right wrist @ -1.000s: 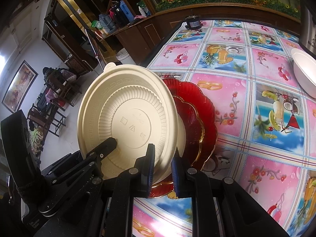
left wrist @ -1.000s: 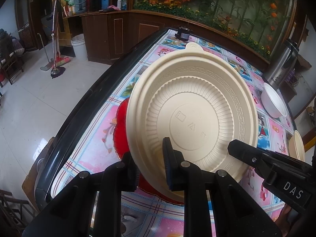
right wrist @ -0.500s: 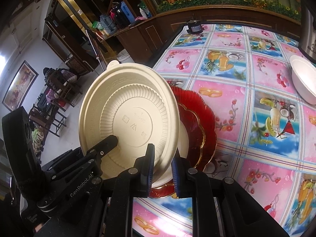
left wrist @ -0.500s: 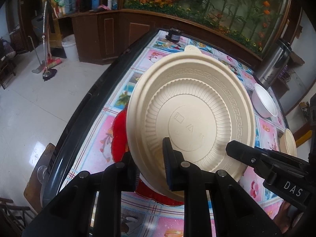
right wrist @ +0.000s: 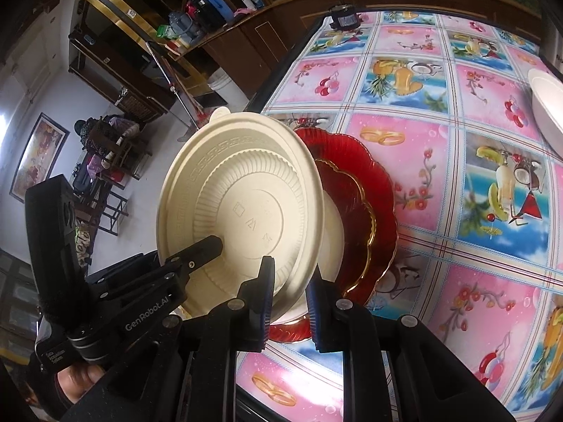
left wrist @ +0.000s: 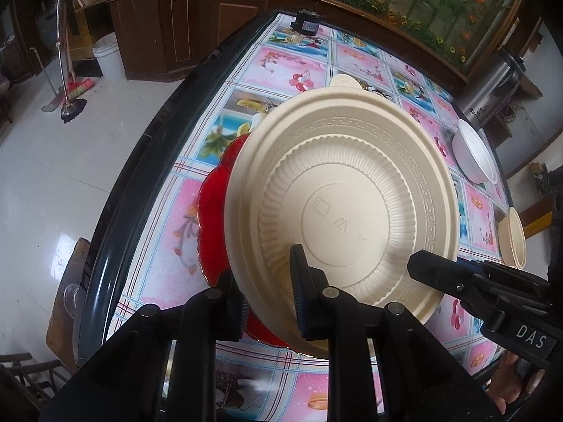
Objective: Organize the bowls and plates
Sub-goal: 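Lower the beige plate flat onto the red plate stack with the left gripper, then open the left gripper to release the beige plate on the stack, then move the left gripper over to the white foam bowl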
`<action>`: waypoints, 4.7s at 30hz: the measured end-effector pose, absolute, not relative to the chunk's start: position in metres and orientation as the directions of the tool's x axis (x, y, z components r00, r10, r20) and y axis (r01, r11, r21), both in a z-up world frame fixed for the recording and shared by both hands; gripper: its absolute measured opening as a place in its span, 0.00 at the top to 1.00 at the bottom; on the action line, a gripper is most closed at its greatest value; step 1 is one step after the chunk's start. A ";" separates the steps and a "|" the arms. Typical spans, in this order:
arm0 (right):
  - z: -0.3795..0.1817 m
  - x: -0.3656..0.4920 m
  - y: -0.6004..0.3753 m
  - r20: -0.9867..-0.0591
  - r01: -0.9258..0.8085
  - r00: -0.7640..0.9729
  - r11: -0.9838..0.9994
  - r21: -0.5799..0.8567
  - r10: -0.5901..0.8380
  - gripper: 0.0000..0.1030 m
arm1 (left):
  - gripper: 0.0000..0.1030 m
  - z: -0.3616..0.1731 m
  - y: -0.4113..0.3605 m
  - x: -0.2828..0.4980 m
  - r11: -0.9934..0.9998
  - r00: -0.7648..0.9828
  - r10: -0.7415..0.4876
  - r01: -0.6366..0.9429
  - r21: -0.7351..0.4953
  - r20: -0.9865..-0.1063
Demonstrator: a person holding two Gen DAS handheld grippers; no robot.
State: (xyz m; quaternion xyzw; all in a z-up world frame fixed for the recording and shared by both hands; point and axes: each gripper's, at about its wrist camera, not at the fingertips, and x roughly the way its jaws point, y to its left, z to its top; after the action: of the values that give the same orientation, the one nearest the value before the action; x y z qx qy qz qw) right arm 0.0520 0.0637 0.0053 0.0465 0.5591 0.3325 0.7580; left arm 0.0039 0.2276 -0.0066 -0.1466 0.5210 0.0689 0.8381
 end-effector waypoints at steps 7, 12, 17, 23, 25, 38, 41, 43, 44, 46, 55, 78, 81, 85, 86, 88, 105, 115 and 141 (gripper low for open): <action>0.003 0.058 0.066 -0.822 -0.445 0.126 0.772 0.453 0.555 0.84 | 0.82 -0.006 0.229 0.005 0.949 0.445 -0.031 -0.268 -0.166 -0.895; -0.003 0.059 0.066 -0.827 -0.438 0.110 0.774 0.458 0.551 0.83 | 0.82 -0.011 0.228 0.007 0.950 0.434 -0.028 -0.267 -0.159 -0.901; -0.006 0.061 0.067 -0.830 -0.437 0.102 0.774 0.458 0.548 0.81 | 0.82 -0.013 0.226 0.007 0.952 0.427 -0.023 -0.267 -0.151 -0.904; -0.008 0.061 0.066 -0.830 -0.432 0.099 0.775 0.461 0.549 0.81 | 0.82 -0.013 0.224 0.006 0.953 0.428 -0.015 -0.267 -0.142 -0.904; -0.008 0.061 0.065 -0.827 -0.431 0.101 0.774 0.464 0.552 0.81 | 0.82 -0.013 0.223 0.006 0.954 0.431 -0.006 -0.268 -0.135 -0.902; -0.010 0.060 0.058 -0.822 -0.427 0.096 0.769 0.475 0.561 0.80 | 0.81 -0.011 0.213 0.003 0.958 0.434 0.032 -0.270 -0.096 -0.900; -0.010 0.059 0.057 -0.823 -0.426 0.100 0.771 0.473 0.559 0.80 | 0.81 -0.010 0.211 0.003 0.960 0.438 0.043 -0.268 -0.085 -0.898; -0.010 0.059 0.057 -0.824 -0.425 0.101 0.773 0.471 0.558 0.80 | 0.81 -0.009 0.209 0.004 0.960 0.440 0.047 -0.268 -0.081 -0.897; -0.010 0.059 0.057 -0.823 -0.424 0.103 0.773 0.471 0.558 0.80 | 0.81 -0.009 0.209 0.003 0.960 0.441 0.050 -0.268 -0.078 -0.896; -0.009 0.059 0.056 -0.824 -0.424 0.103 0.774 0.470 0.557 0.80 | 0.81 -0.009 0.209 0.003 0.960 0.443 0.054 -0.269 -0.076 -0.895; -0.007 0.056 0.058 -0.827 -0.430 0.116 0.778 0.457 0.550 0.80 | 0.81 -0.008 0.209 0.002 0.958 0.451 0.059 -0.276 -0.076 -0.891; -0.002 0.058 0.051 -0.818 -0.423 0.136 0.780 0.462 0.559 0.77 | 0.78 -0.003 0.206 0.003 0.956 0.461 0.075 -0.286 -0.068 -0.884; -0.001 0.057 0.051 -0.817 -0.424 0.141 0.780 0.461 0.560 0.77 | 0.78 -0.002 0.205 0.003 0.956 0.464 0.078 -0.287 -0.066 -0.882; 0.000 0.058 0.051 -0.816 -0.425 0.142 0.779 0.462 0.561 0.77 | 0.77 -0.001 0.205 0.004 0.956 0.466 0.081 -0.287 -0.064 -0.881; 0.000 0.058 0.051 -0.815 -0.423 0.141 0.779 0.463 0.561 0.77 | 0.73 -0.001 0.205 0.004 0.956 0.465 0.082 -0.285 -0.062 -0.881; 0.001 0.058 0.051 -0.815 -0.420 0.144 0.780 0.464 0.562 0.71 | 0.62 -0.001 0.205 0.003 0.956 0.471 0.083 -0.286 -0.063 -0.878; 0.012 0.055 0.049 -0.806 -0.430 0.190 0.785 0.445 0.561 0.48 | 0.44 0.011 0.205 -0.007 0.951 0.522 0.152 -0.308 -0.019 -0.839; 0.032 0.032 0.046 -0.801 -0.505 0.337 0.813 0.289 0.494 0.12 | 0.27 0.031 0.204 -0.027 0.938 0.596 0.222 -0.347 0.001 -0.772; 0.058 0.008 -0.016 -0.693 -0.413 0.644 0.910 0.041 0.324 0.04 | 0.27 0.057 0.145 -0.033 0.961 0.734 0.146 -0.264 -0.081 -0.663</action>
State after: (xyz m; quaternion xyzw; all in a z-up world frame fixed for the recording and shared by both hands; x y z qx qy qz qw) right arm 0.0076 -0.0164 0.0582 -0.0602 0.3693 0.2035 0.9047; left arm -0.0329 0.1445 0.0566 -0.0850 0.3474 0.1107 0.9273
